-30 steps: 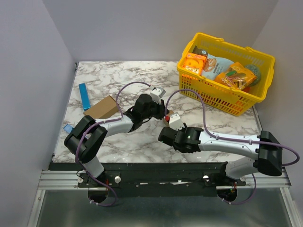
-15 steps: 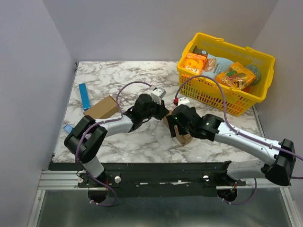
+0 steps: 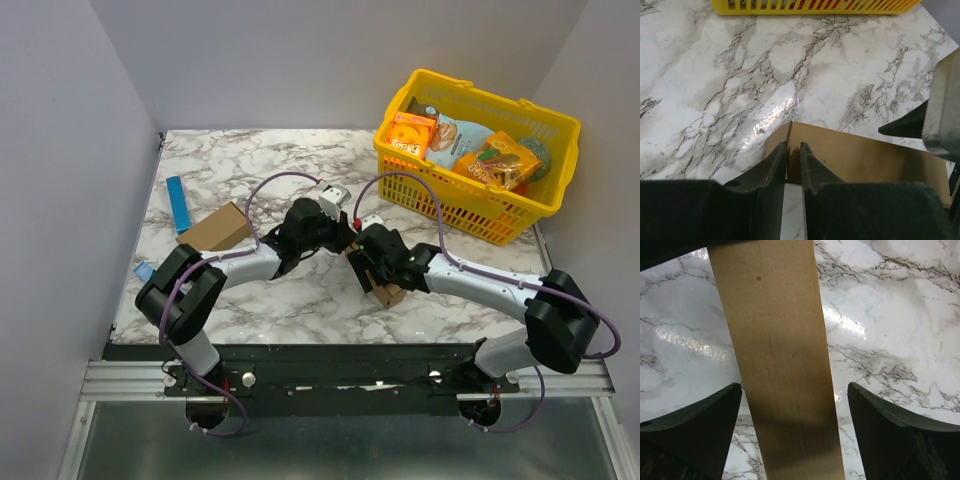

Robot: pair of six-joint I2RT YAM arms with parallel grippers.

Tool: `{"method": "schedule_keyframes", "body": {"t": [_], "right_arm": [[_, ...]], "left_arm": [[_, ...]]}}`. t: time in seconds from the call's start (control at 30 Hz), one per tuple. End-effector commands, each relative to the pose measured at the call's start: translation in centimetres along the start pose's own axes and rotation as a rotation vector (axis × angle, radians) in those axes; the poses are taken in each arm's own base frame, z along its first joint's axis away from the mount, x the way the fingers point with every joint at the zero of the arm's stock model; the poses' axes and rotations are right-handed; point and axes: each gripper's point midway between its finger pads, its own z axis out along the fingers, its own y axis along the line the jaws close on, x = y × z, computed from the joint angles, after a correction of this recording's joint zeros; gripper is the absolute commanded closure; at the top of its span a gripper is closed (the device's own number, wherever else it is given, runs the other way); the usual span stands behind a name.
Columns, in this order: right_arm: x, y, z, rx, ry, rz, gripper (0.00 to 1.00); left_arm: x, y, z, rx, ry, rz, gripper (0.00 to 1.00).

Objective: Fold the paper box

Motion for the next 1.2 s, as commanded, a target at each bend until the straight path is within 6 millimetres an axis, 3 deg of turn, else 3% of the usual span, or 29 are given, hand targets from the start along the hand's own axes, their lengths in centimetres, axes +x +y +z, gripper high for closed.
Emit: {"method": "schedule_keyframes", "body": {"t": [0.0, 0.03, 0.17, 0.33, 0.43, 0.53, 0.97, 1.17], "right_arm": [[-0.7, 0.5, 0.9, -0.023, -0.028, -0.025, 0.11], [-0.7, 0.4, 0.9, -0.018, -0.029, -0.028, 0.19], [-0.2, 0.5, 1.0, -0.027, -0.018, -0.036, 0.32], [0.2, 0.6, 1.1, -0.034, -0.005, -0.041, 0.37], [0.1, 0.7, 1.1, -0.040, -0.003, -0.044, 0.38], [0.2, 0.7, 1.2, -0.042, 0.004, -0.050, 0.39], [0.6, 0.7, 1.6, -0.035, 0.027, -0.060, 0.39], [0.6, 0.7, 1.6, -0.032, 0.031, -0.066, 0.40]], "left_arm": [[4.5, 0.8, -0.9, -0.022, 0.142, -0.027, 0.67], [4.3, 0.9, -1.0, -0.030, 0.141, -0.032, 0.64], [2.6, 1.4, -1.2, -0.051, 0.102, -0.064, 0.39], [0.8, 1.5, -1.5, -0.037, 0.049, -0.141, 0.29], [0.5, 1.5, -1.7, -0.028, 0.022, -0.198, 0.32], [0.8, 2.1, -1.7, -0.049, 0.017, -0.243, 0.42], [0.1, 2.5, -2.2, 0.001, -0.053, -0.361, 0.42], [1.3, 2.7, -2.3, 0.000, -0.024, -0.359, 0.52]]}}
